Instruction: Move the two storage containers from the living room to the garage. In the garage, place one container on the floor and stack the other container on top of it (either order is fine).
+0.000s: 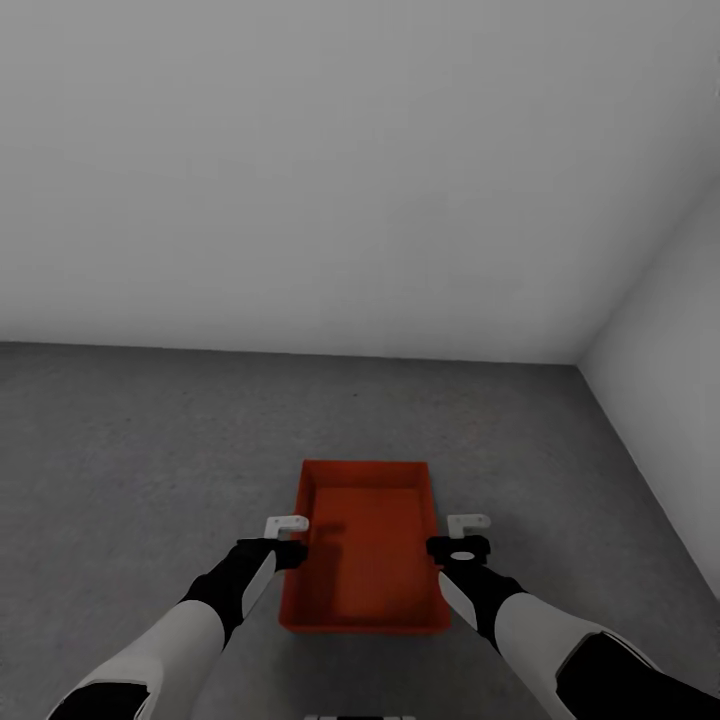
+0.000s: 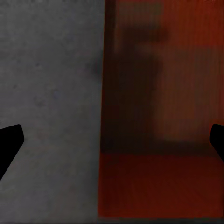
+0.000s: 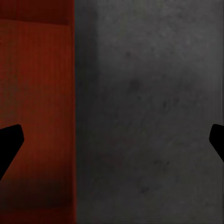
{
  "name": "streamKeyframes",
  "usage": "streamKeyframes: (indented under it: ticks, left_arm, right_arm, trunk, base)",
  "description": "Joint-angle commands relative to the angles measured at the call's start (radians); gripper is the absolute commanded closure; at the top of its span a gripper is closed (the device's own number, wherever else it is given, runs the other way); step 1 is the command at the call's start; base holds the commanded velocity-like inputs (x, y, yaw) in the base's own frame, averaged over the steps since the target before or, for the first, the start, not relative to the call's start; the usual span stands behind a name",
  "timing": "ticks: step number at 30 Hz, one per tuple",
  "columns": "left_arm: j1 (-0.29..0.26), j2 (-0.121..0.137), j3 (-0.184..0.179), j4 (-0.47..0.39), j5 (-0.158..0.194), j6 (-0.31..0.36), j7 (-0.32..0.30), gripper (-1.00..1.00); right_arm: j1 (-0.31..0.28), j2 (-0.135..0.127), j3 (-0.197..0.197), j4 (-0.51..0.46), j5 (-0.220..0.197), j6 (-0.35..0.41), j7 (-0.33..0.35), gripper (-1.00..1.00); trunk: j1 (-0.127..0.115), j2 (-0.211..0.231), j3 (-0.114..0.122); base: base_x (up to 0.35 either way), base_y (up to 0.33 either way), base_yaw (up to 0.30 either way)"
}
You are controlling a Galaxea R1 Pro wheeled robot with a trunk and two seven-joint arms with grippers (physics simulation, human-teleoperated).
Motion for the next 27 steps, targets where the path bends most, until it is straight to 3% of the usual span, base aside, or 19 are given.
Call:
streamKeyframes:
  ticks: [1, 27]
  left_arm:
    - [0.000, 0.000, 0.000, -0.002, 0.004, 0.005, 0.005, -1.00]
    - [0.000, 0.000, 0.000, -0.002, 0.001, 0.005, 0.004, -1.00]
  right_arm:
    - [-0.001, 0.000, 0.008, 0.000, -0.009, 0.000, -0.005, -1.00]
    - [-0.001, 0.001, 0.008, 0.000, -0.009, 0.000, -0.005, -1.00]
  trunk:
    - [-0.004, 0.007, 0.003]
    - [-0.104, 0.189, 0.084]
  base:
    - [0.000, 0.000, 0.000]
    - [0.000, 0.000, 0.000]
